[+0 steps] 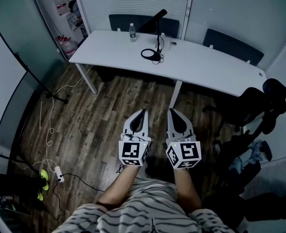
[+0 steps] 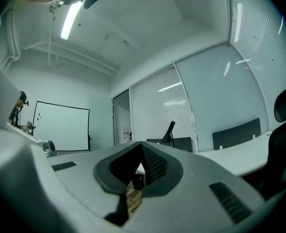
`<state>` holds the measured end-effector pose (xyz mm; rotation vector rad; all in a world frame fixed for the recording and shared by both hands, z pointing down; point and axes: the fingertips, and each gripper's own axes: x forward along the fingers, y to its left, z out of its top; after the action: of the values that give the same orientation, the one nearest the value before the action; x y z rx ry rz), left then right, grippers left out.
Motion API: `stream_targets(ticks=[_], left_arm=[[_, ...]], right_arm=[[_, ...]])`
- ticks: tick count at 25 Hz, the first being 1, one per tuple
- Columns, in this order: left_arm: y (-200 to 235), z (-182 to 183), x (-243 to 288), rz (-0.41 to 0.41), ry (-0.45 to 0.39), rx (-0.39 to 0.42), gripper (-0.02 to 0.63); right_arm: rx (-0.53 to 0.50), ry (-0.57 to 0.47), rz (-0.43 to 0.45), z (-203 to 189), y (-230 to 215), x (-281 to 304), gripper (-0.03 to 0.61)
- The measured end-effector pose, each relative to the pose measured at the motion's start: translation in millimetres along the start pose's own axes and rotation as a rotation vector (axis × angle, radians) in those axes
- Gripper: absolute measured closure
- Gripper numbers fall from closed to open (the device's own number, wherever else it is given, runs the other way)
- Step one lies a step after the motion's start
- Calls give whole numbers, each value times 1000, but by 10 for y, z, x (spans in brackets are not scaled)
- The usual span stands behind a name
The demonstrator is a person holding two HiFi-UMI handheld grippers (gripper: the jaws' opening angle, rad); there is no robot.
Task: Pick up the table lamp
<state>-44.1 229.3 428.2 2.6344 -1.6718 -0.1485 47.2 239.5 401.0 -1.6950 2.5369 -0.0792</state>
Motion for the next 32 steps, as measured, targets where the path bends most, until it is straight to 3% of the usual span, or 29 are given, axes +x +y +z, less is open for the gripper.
stream_targets(ticks=[21, 32], left_arm=[[1308, 33, 2062, -114, 42, -4, 609], [1724, -44, 2671, -170, 57, -37, 609]], right_arm=[[3, 14, -114, 67, -617, 2364, 574], [-27, 43, -179, 8, -807, 3030, 574]])
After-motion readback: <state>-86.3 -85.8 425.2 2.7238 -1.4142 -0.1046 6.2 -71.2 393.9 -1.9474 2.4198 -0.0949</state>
